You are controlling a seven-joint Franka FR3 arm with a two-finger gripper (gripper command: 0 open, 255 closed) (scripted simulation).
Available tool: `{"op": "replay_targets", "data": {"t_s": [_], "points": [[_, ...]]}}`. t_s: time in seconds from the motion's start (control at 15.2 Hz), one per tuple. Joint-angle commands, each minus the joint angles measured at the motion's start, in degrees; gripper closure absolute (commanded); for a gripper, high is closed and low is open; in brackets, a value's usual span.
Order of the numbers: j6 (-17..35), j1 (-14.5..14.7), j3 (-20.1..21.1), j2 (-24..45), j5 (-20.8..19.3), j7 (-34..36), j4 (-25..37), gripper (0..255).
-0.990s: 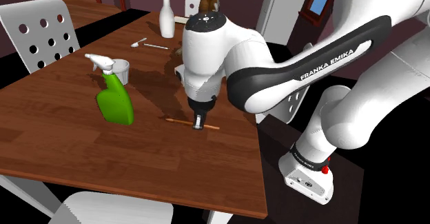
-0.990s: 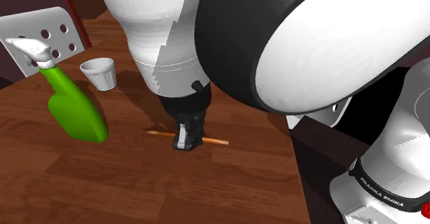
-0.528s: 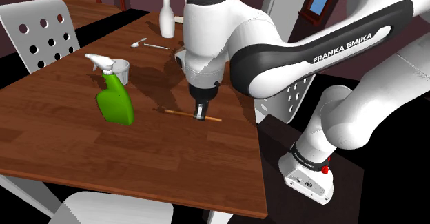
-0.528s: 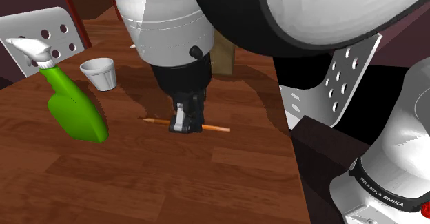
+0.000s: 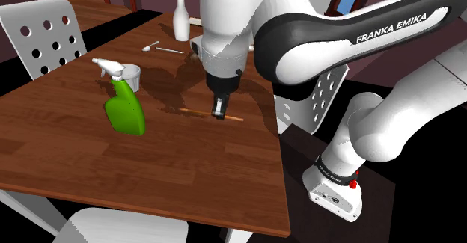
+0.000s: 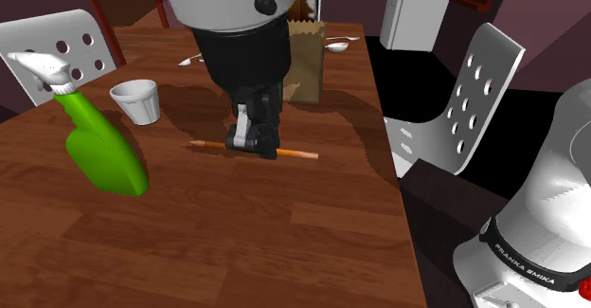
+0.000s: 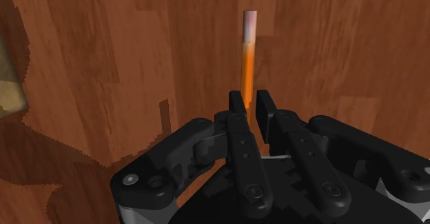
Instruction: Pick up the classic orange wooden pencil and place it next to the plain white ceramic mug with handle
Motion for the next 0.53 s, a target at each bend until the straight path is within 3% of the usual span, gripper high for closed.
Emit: {"op": "replay_targets", "data": {"t_s": [0.0,0.46], "points": [[-1.7,0.0,-0.1,-0.3,0.1,-0.2,1.4,255],[-7.0,0.0,-0.8,-1.2,0.3,-1.4,6.0,255]]}}
